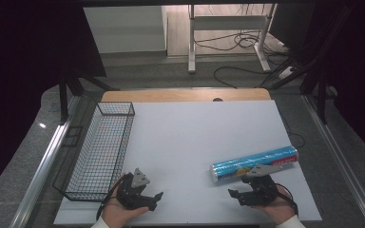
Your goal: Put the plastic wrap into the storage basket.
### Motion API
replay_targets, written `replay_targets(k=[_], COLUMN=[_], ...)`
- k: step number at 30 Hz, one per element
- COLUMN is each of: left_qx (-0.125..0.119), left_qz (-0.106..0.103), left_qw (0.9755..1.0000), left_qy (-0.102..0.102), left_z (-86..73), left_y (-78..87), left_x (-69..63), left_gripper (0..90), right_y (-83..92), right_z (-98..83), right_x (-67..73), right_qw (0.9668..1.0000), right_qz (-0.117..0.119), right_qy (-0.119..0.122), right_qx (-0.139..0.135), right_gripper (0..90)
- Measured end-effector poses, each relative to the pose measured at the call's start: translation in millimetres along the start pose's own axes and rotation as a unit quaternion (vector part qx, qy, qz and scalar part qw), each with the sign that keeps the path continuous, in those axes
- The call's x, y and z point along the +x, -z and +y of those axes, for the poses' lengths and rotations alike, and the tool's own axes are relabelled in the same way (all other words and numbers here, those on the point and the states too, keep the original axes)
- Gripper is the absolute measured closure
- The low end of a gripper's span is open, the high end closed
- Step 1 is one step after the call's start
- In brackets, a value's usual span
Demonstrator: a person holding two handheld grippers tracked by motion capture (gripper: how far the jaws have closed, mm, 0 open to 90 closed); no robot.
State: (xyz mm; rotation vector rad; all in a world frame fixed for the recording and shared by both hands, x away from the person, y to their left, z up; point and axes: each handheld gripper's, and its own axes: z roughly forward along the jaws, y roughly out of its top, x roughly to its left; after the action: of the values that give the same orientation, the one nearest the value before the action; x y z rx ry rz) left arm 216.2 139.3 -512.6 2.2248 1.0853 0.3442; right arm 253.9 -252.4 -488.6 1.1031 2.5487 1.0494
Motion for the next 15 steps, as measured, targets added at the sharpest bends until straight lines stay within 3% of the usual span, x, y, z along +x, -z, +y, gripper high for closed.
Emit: replay_targets(k=[4, 5, 7, 10, 12, 15], left_qx=[0.002, 0.004, 0.005, 0.002, 0.000, 0.001], left_qz=[-0.001, -0.004, -0.005, -0.006, -0.008, -0.006], left_qw=[1.0000, 0.9999, 0.9999, 0.9999, 0.9999, 0.9999], left_qy=[-0.005, -0.011, -0.013, -0.011, -0.012, -0.012], left_z=[1.4, 1.0, 0.2, -0.2, -0.5, -1.3], left_y=[-1.7, -1.7, -1.6, -1.1, 0.4, 1.1], left_x=[-1.9, -2.9, -3.3, -3.4, -2.6, -0.8], left_gripper=[12.9, 12.8, 12.9, 13.1, 13.2, 13.2], right_y=[13.7, 26.8, 39.5, 48.9, 55.1, 59.0], right_z=[6.0, 14.2, 25.3, 36.0, 44.6, 45.0], right_x=[-5.1, -11.1, -15.4, -21.2, -39.5, -55.1], right_qw=[0.9998, 0.9992, 0.9981, 0.9971, 0.9963, 0.9936], right_qz=[-0.009, -0.023, -0.040, -0.058, -0.067, -0.093], right_qy=[-0.008, -0.017, -0.014, -0.012, -0.032, -0.034], right_qx=[-0.014, -0.028, -0.045, -0.048, -0.044, -0.054], right_gripper=[29.8, 32.2, 35.2, 36.9, 42.7, 50.0])
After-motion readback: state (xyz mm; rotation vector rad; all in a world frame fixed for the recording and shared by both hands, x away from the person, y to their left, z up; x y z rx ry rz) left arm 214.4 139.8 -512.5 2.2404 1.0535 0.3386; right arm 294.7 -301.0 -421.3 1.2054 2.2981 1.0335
